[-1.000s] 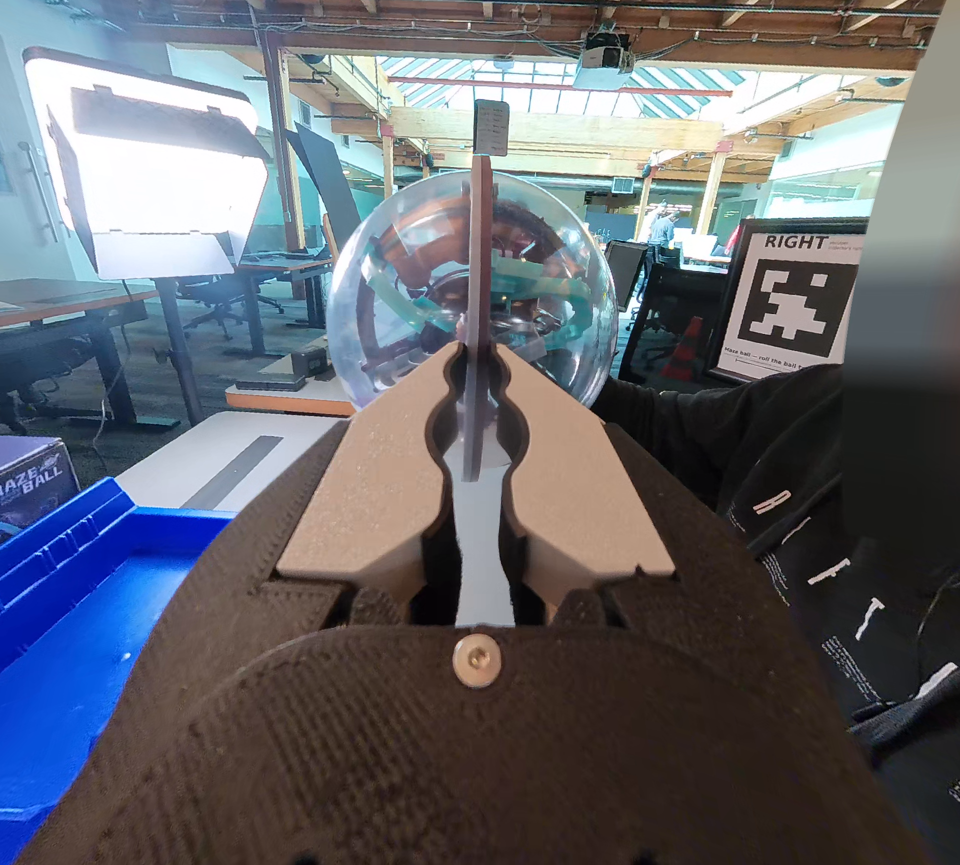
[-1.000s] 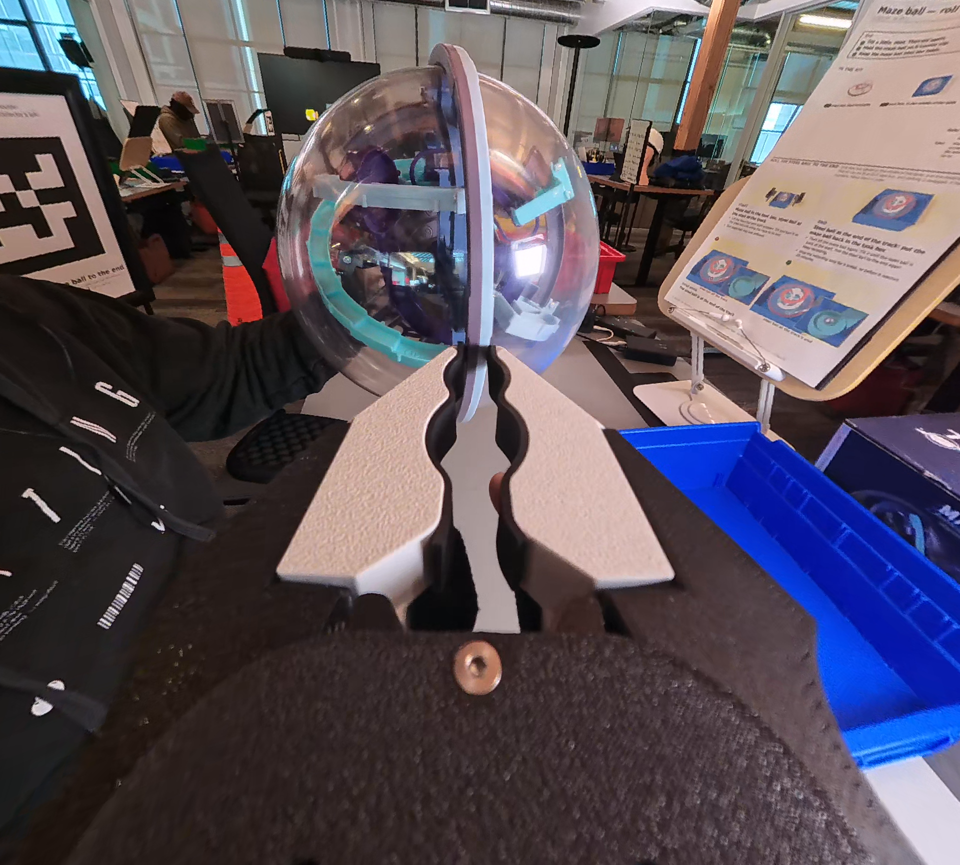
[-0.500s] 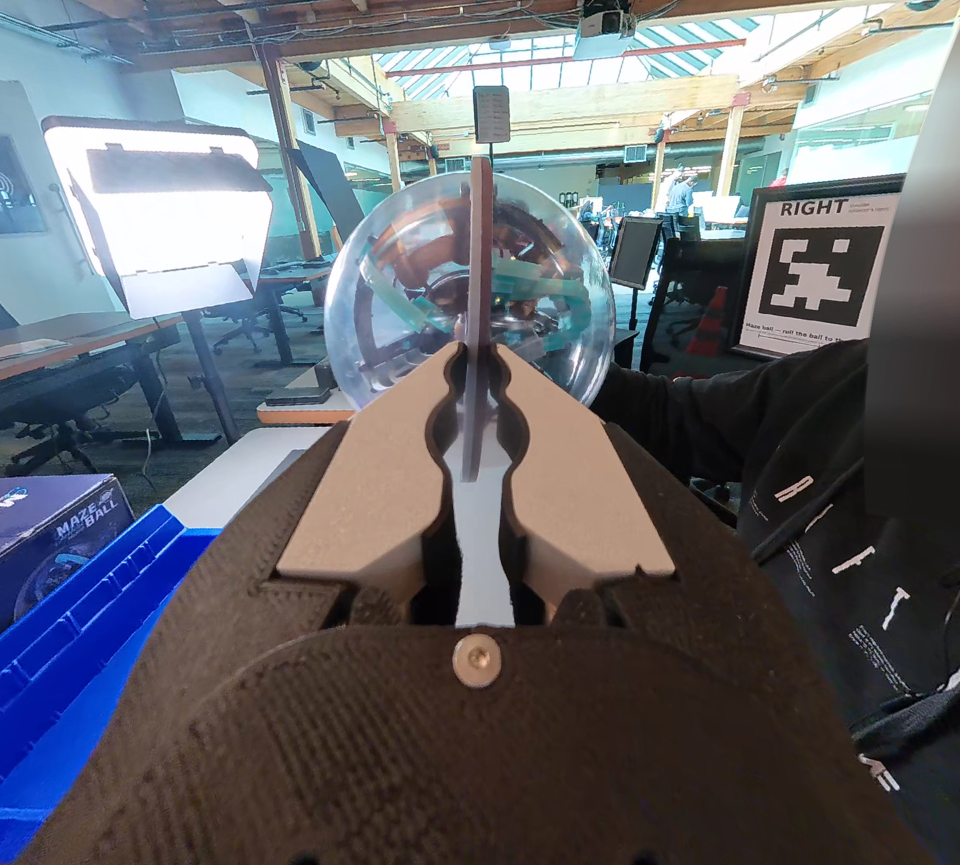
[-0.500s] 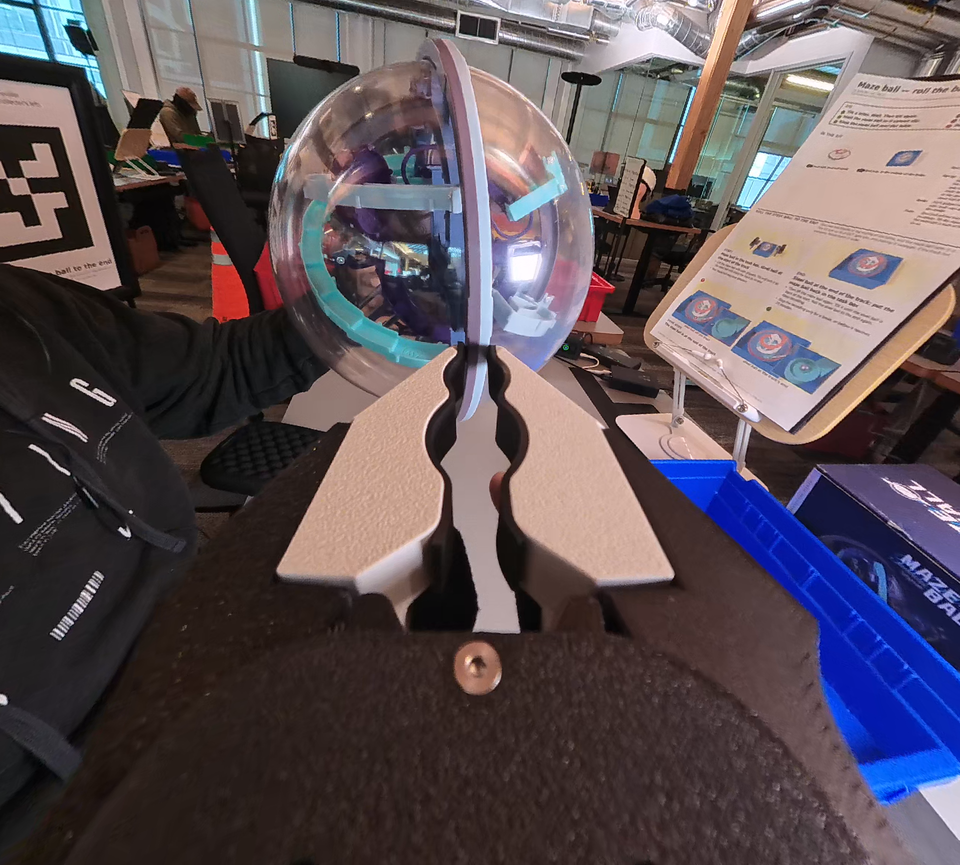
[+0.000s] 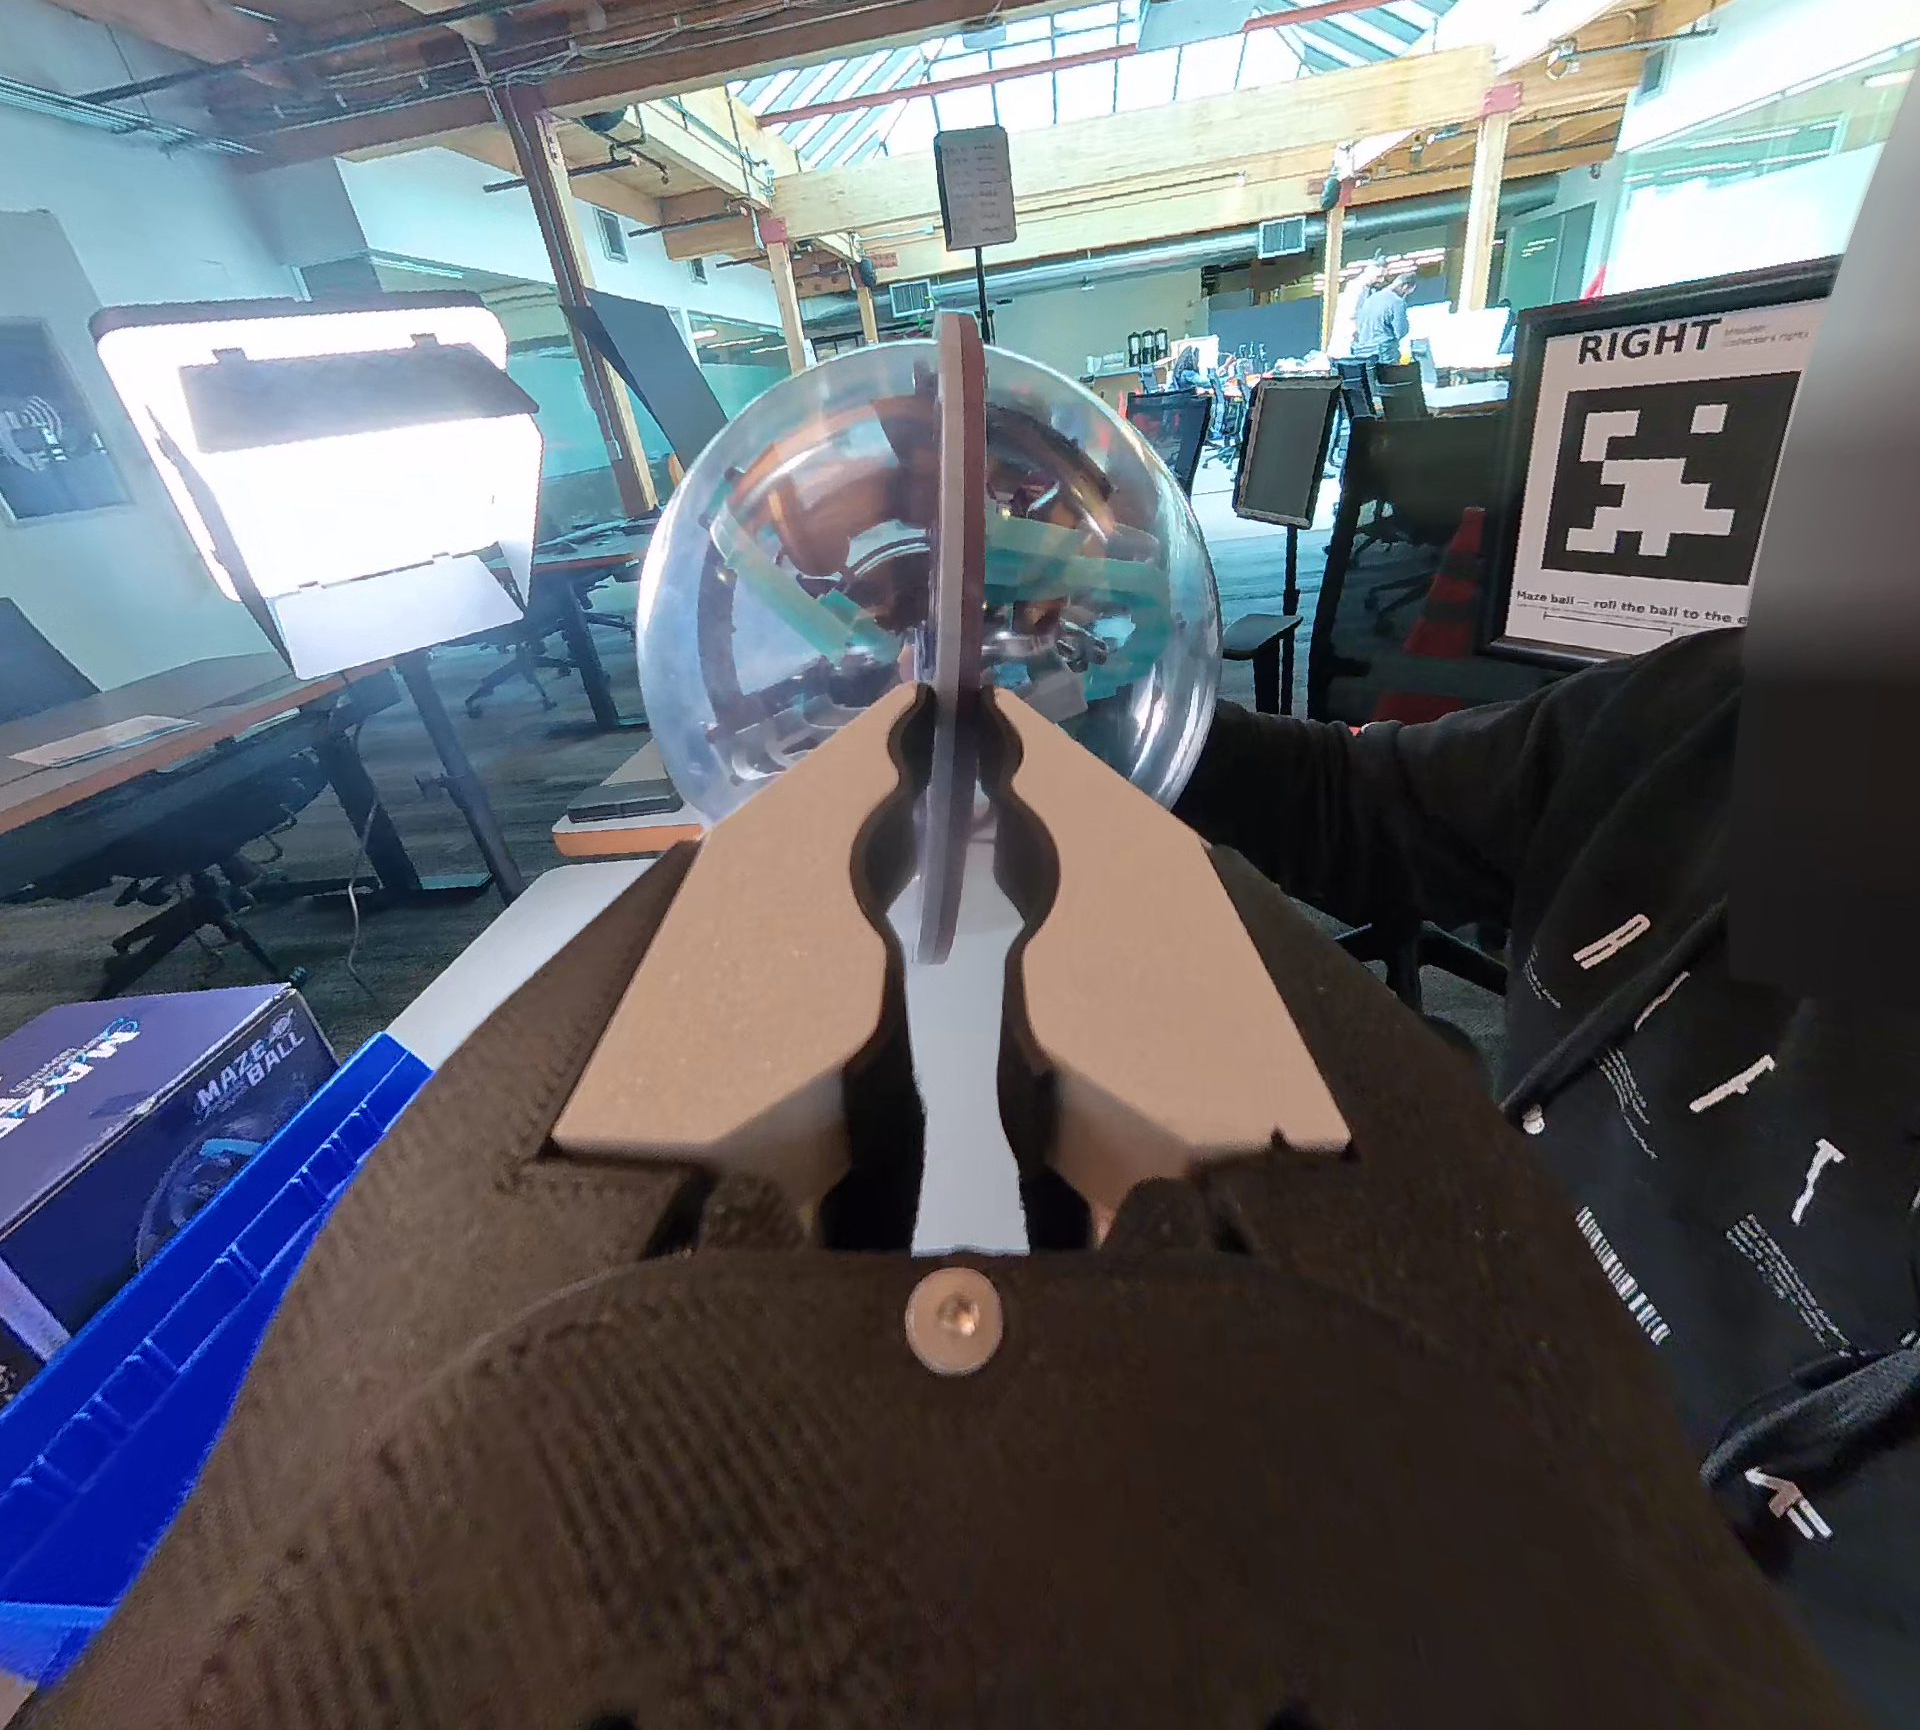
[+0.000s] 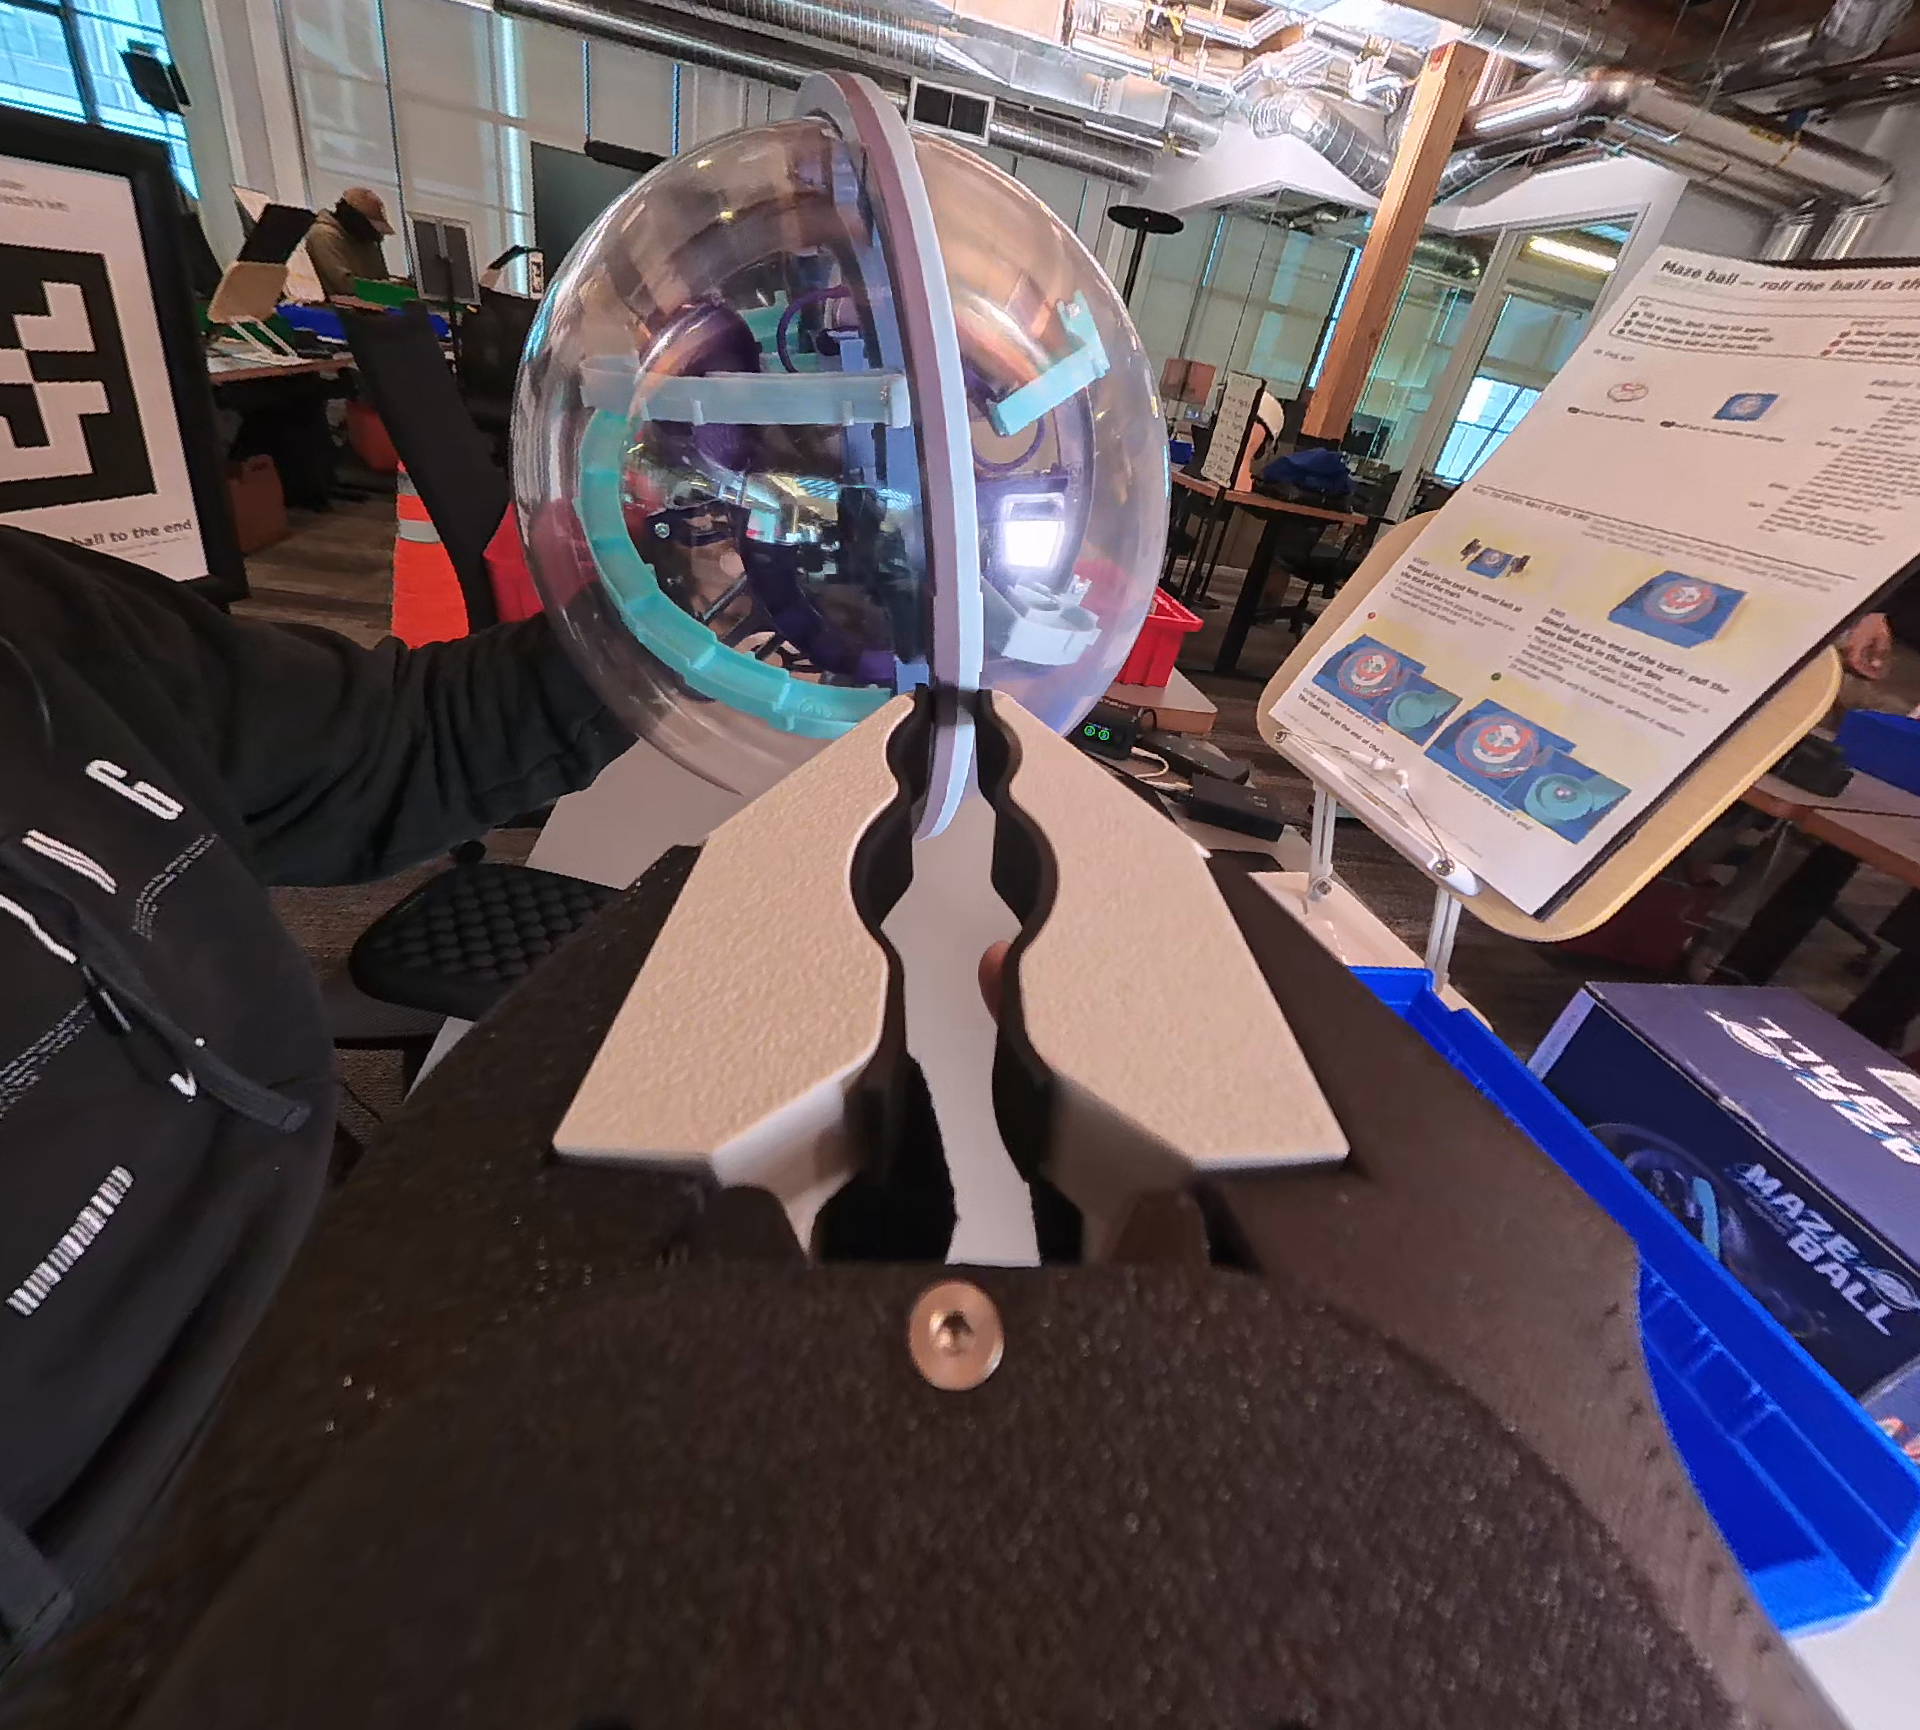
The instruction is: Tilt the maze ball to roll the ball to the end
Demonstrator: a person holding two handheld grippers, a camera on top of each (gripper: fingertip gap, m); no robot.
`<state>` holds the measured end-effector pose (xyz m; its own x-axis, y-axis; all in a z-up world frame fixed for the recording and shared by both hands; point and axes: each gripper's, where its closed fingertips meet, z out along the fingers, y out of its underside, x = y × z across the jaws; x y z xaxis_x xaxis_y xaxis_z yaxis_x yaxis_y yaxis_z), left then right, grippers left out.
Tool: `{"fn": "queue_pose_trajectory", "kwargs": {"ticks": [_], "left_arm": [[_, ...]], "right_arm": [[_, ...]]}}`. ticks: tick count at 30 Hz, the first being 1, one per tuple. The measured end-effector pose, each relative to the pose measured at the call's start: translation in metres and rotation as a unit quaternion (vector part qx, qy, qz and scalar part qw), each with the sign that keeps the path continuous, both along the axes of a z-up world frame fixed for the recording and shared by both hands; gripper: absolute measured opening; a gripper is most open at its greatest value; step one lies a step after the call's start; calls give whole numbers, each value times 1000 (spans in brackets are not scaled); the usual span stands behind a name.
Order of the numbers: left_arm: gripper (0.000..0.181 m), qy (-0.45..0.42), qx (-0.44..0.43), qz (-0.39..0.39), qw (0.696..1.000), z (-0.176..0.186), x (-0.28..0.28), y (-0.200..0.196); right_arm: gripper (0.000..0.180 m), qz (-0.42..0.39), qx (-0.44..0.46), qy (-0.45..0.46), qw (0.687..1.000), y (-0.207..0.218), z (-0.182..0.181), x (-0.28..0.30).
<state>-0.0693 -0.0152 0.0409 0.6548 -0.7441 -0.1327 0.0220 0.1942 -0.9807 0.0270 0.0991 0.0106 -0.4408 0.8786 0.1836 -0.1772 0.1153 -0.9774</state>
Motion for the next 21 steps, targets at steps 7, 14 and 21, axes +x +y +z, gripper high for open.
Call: {"fn": "queue_pose_trajectory", "kwargs": {"ticks": [7, 14, 21], "left_arm": [[7, 16, 10, -2, 1000, 2, 4, -3], [7, 22, 15, -5, 1000, 3, 6, -5], [7, 32, 25, -8, 999, 5, 8, -7]], "right_arm": [[6, -3, 9, 7, 1000, 0, 2, 0], [6, -6, 17, 9, 1000, -1, 3, 1], [6, -11, 28, 16, 999, 0, 5, 1]]}}
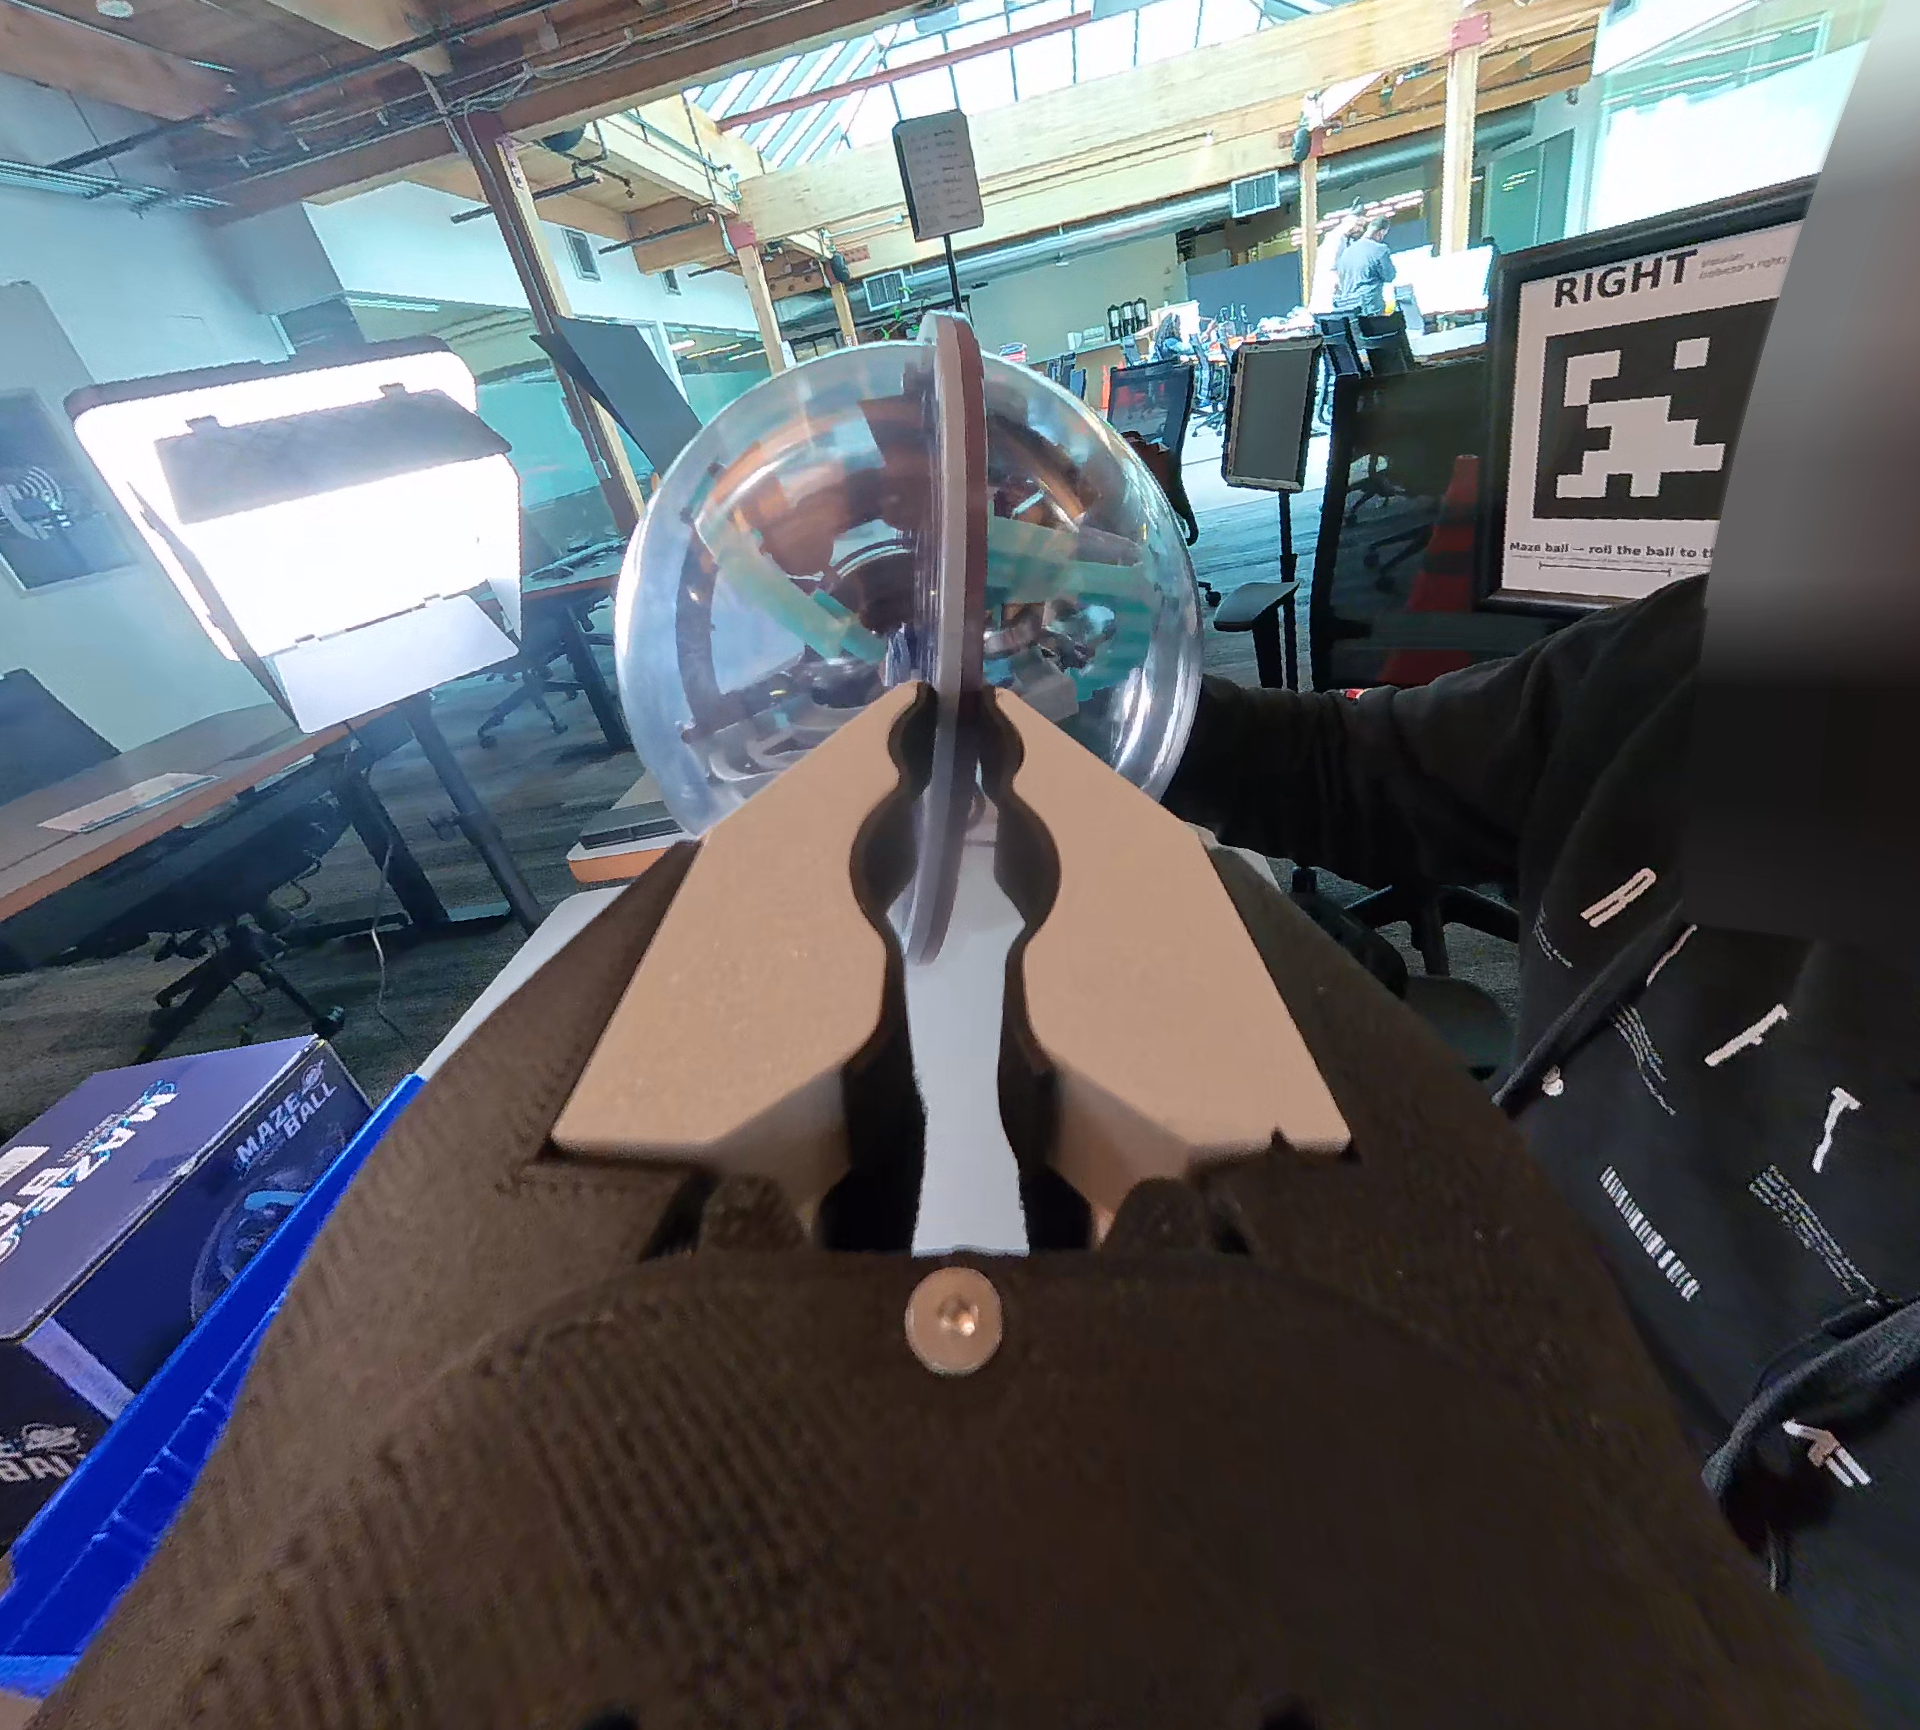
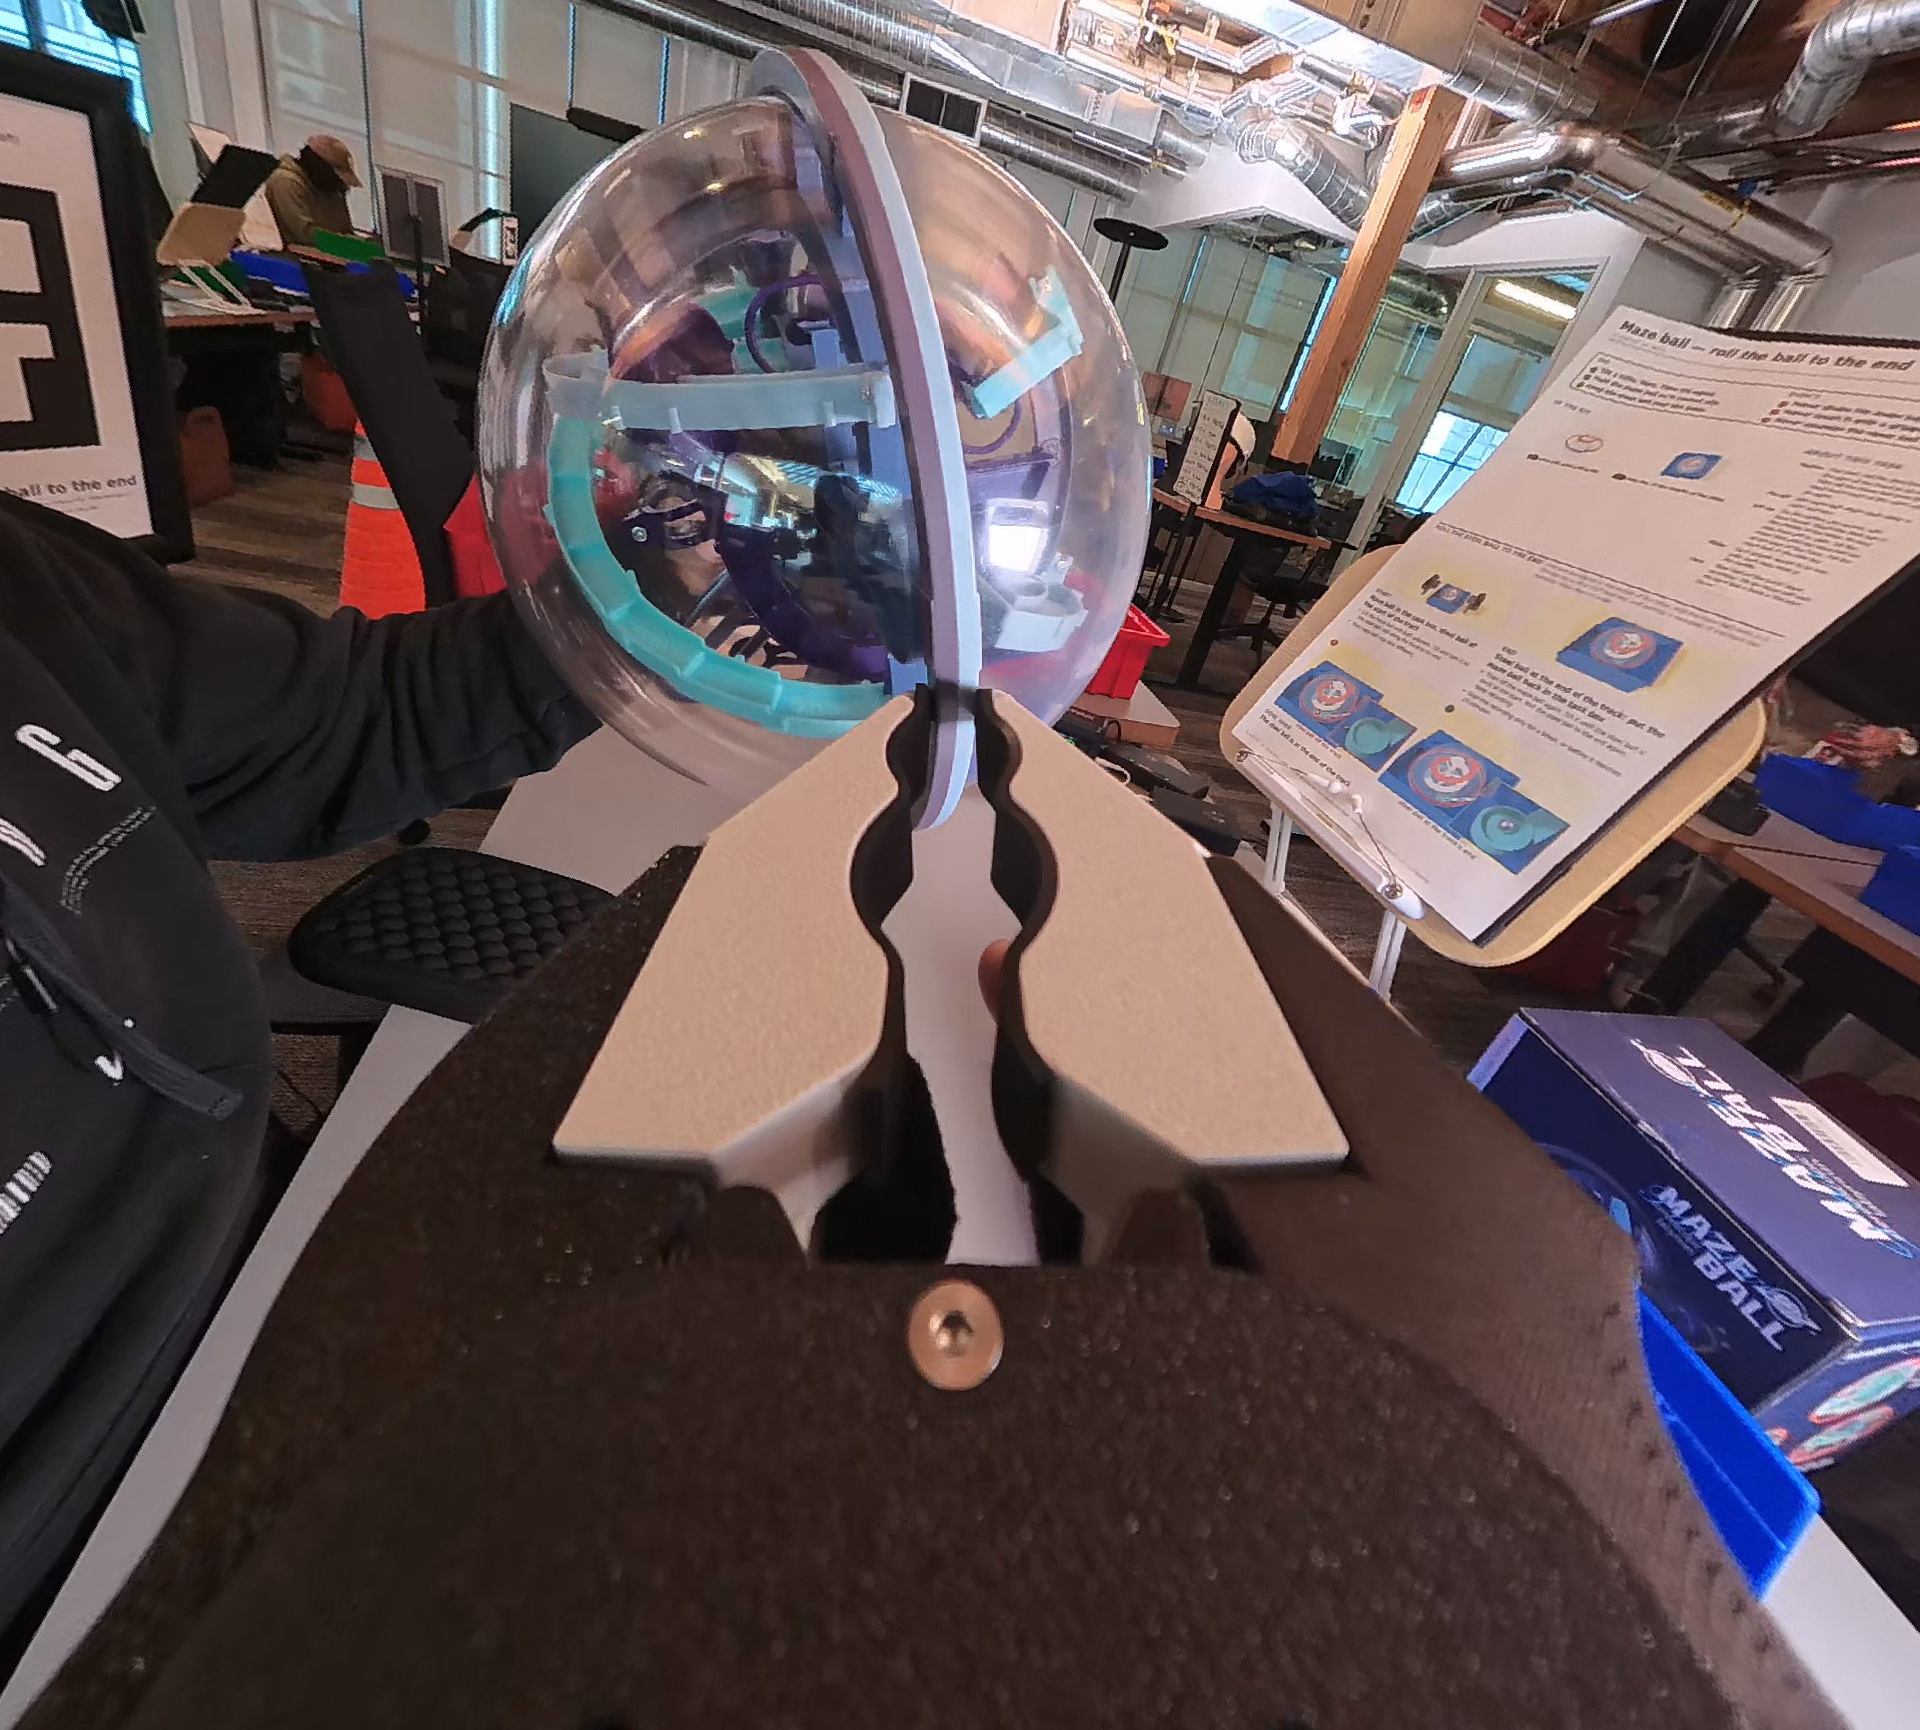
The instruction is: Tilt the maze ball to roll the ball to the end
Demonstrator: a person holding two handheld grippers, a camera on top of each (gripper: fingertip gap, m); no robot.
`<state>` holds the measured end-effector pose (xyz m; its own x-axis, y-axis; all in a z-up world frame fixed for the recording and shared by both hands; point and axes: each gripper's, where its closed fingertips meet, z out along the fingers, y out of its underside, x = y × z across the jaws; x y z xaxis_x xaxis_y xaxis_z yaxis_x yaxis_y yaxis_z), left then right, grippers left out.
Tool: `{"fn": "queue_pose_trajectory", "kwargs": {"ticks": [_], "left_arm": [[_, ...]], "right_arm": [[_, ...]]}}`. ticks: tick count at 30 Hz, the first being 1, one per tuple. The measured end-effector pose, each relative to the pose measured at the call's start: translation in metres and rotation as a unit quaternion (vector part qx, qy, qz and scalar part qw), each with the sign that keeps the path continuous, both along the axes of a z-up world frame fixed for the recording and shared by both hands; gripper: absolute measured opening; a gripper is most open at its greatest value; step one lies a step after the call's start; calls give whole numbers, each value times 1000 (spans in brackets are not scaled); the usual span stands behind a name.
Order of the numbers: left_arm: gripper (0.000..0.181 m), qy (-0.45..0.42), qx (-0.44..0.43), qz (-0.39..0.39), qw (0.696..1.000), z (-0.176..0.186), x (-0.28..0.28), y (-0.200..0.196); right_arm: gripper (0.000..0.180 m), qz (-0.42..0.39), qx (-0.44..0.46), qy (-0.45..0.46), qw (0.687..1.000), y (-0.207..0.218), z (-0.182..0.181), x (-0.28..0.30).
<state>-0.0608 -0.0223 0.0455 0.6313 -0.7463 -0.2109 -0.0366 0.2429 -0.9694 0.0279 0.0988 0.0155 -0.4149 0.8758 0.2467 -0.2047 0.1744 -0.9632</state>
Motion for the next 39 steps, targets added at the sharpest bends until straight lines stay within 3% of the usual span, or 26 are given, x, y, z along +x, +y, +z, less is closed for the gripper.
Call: {"fn": "queue_pose_trajectory", "kwargs": {"ticks": [39], "left_arm": [[7, 34, 22, -10, 999, 7, 11, -9]], "right_arm": [[6, 0, 8, 22, 1000, -1, 3, 0]]}}
